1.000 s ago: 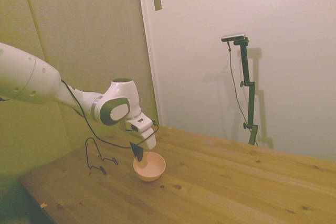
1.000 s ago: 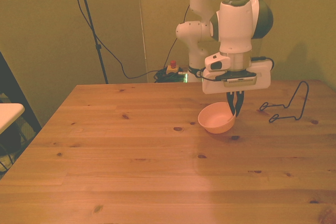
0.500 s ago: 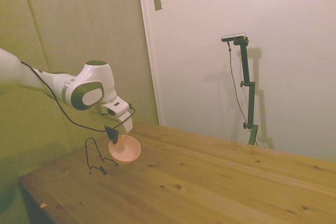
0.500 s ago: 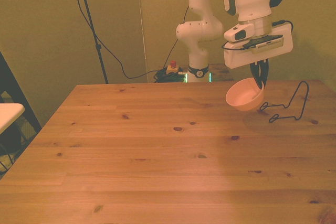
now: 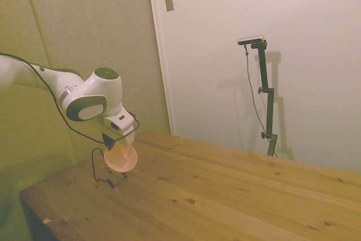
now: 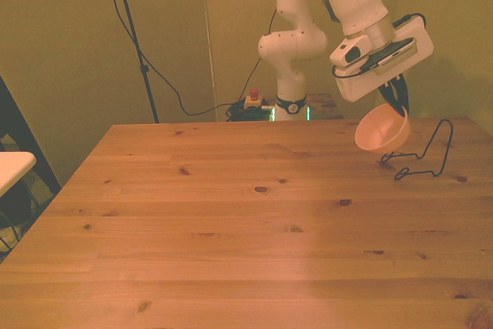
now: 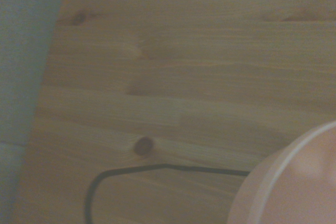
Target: Load the bowl
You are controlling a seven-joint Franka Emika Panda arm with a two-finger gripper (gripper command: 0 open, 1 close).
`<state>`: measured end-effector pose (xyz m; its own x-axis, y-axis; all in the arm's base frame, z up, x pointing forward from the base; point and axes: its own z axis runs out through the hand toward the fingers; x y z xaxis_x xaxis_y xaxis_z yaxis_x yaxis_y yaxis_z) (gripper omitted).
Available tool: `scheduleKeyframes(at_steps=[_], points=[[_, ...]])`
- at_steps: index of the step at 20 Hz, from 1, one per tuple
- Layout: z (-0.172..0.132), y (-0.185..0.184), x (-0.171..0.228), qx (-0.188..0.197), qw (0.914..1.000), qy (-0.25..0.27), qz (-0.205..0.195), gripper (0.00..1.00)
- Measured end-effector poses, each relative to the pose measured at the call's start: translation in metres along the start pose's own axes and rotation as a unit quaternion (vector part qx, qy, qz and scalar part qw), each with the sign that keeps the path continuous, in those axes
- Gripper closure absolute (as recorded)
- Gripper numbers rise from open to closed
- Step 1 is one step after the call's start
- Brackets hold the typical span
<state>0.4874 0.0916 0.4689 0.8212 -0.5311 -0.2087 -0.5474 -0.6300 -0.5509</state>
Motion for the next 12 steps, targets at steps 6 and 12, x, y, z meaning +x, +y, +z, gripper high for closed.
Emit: scheduleKeyframes(at_steps=[6,12], points=[[0.012,-0.003,-0.009,0.022,0.9989,-0.035,-0.023,1.00],[0.019,0.005,-0.009,0.073,0.9942,-0.070,-0.038,1.00]])
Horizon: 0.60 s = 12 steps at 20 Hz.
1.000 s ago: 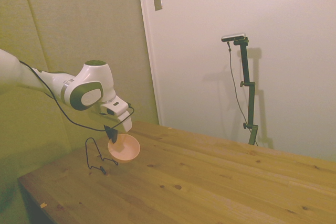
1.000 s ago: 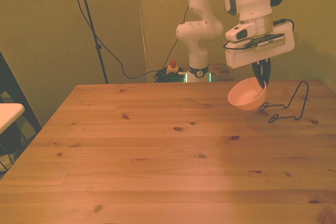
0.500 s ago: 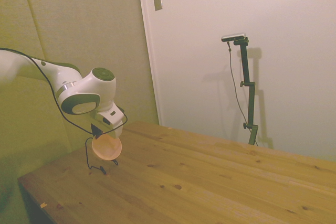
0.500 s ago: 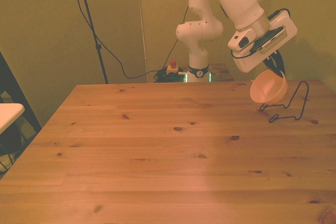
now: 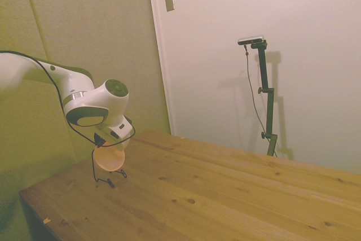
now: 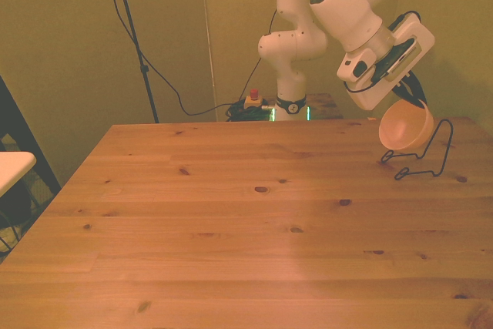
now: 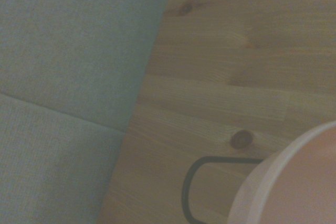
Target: Load the bowl
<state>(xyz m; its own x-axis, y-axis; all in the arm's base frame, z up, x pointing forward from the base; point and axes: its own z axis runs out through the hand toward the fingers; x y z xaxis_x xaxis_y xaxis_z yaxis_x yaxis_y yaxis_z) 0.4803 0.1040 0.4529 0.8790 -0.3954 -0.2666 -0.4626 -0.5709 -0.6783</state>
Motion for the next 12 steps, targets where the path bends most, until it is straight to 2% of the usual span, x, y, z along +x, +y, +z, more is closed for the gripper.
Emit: scheduleKeyframes(at_steps=[7,10,12], points=[[0.011,0.014,0.003,0.049,0.9985,-0.013,-0.021,1.00],[0.020,0.014,0.000,0.041,0.9985,0.014,-0.034,1.00],[0.020,0.014,0.000,0.041,0.9985,0.014,-0.034,1.00]])
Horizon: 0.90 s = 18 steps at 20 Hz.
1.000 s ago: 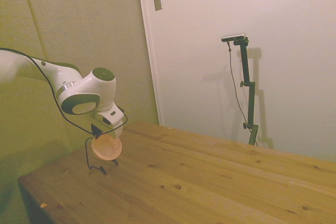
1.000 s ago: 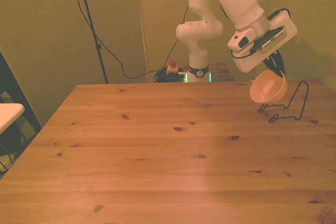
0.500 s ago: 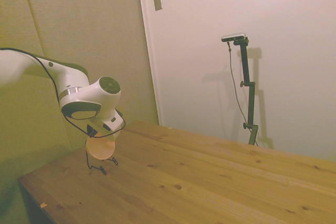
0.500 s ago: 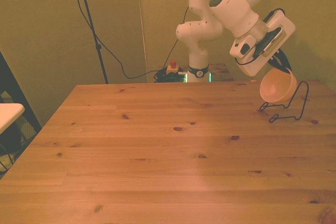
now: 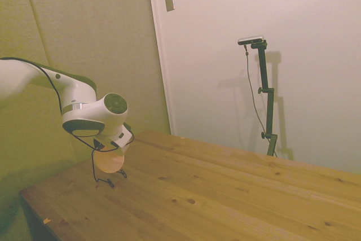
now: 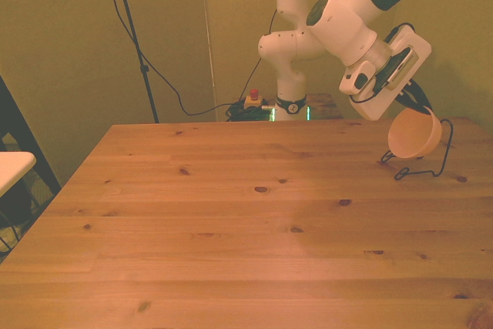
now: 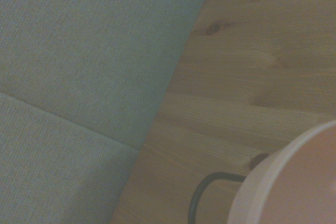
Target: Load the bowl
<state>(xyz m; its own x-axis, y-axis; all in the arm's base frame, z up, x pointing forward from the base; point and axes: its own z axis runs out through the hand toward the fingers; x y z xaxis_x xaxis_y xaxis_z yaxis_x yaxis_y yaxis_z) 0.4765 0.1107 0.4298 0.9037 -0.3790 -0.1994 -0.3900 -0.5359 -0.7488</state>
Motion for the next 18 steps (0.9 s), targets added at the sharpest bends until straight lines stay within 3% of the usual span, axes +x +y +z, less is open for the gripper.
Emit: scheduleKeyframes(at_steps=[18], points=[[0.027,0.032,0.000,0.088,0.9959,-0.006,-0.021,1.00]])
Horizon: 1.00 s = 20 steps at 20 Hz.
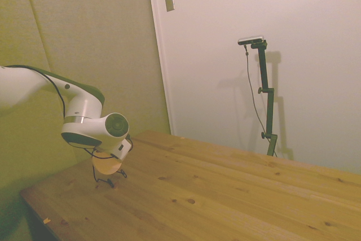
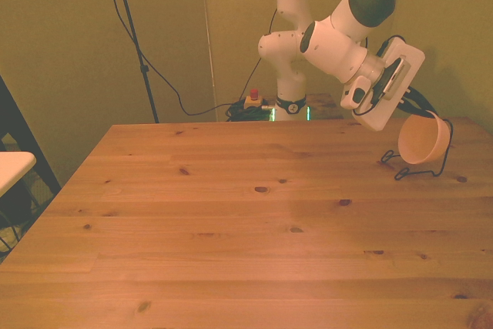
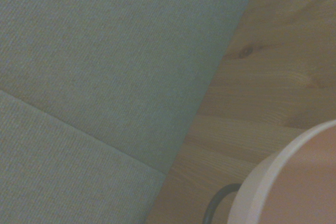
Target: Load the bowl
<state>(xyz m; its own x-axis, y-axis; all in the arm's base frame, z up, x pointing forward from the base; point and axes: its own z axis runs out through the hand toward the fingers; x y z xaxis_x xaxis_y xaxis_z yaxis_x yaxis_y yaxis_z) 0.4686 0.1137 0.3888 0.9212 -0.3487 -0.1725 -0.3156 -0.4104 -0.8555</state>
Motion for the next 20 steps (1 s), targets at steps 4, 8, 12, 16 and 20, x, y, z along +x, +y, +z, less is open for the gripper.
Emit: scheduleKeyframes(at_steps=[4,8,12,16,20], points=[[0.009,0.008,0.001,-0.002,1.0000,-0.006,0.001,1.00],[0.011,0.008,0.001,-0.003,1.0000,-0.008,0.001,1.00],[0.013,0.012,0.002,-0.005,0.9999,-0.010,0.005,1.00],[0.015,0.015,0.003,-0.006,0.9999,-0.011,0.008,0.00],[0.016,0.015,0.003,-0.005,0.9999,-0.012,0.007,0.00]])
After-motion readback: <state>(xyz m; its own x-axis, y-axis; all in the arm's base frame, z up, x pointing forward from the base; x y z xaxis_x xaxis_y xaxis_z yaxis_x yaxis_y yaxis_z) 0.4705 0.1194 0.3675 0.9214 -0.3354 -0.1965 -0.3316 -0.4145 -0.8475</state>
